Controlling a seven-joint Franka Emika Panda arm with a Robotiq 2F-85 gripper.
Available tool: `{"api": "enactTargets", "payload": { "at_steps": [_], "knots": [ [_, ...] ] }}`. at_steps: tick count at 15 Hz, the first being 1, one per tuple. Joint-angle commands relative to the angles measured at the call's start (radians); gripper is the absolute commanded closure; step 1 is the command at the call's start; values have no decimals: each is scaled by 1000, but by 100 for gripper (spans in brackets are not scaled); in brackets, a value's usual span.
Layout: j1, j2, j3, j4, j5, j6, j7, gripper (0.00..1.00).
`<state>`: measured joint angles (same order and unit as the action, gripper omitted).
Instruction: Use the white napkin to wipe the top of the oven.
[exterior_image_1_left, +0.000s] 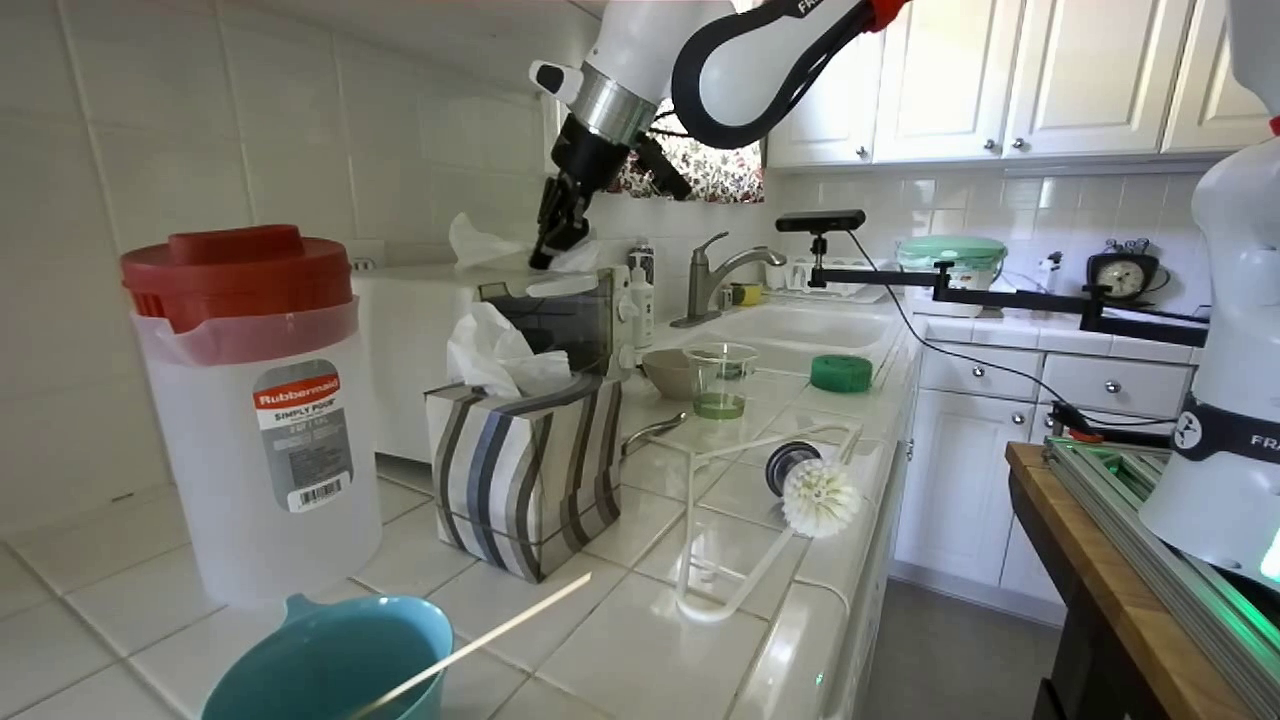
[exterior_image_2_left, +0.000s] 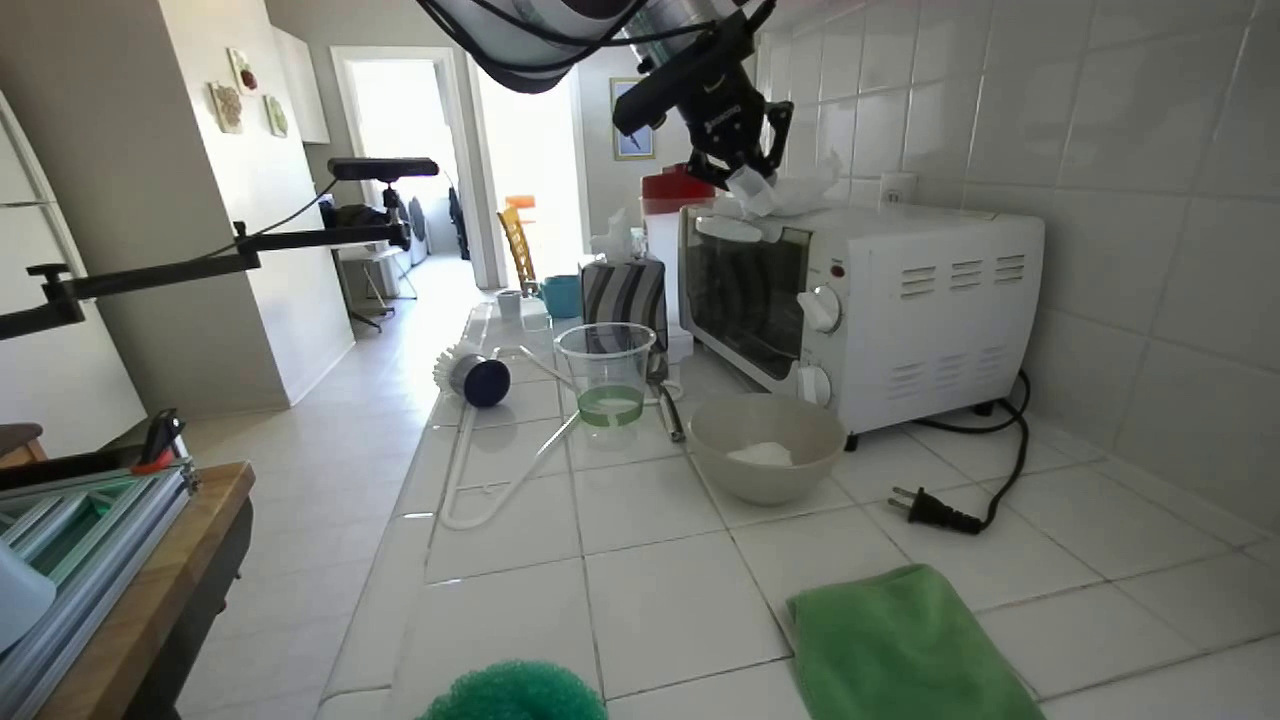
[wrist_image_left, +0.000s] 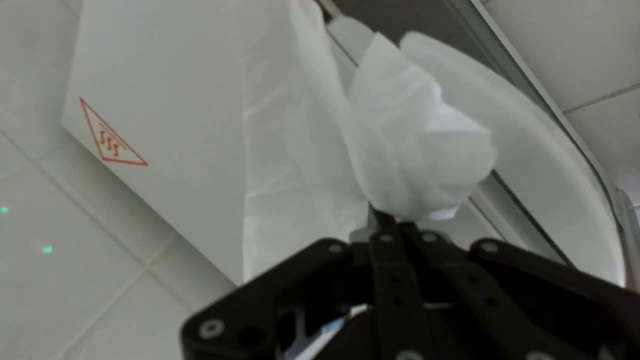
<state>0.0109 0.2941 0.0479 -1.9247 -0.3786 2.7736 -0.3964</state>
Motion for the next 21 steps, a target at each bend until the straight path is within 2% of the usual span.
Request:
{"api": "enactTargets", "payload": {
  "at_steps": [1, 5, 8, 12, 21],
  "knots": [
    [-31, -34, -42, -54, 2, -2, -3, 100],
    [-69, -65, -96, -101, -6, 0, 10, 100],
    [-74, -65, -103, -101, -6, 0, 6, 100],
    [-56, -40, -79, -61, 0, -12, -8, 100],
    [44, 9, 17, 20, -3, -61, -35, 100]
  ]
}}
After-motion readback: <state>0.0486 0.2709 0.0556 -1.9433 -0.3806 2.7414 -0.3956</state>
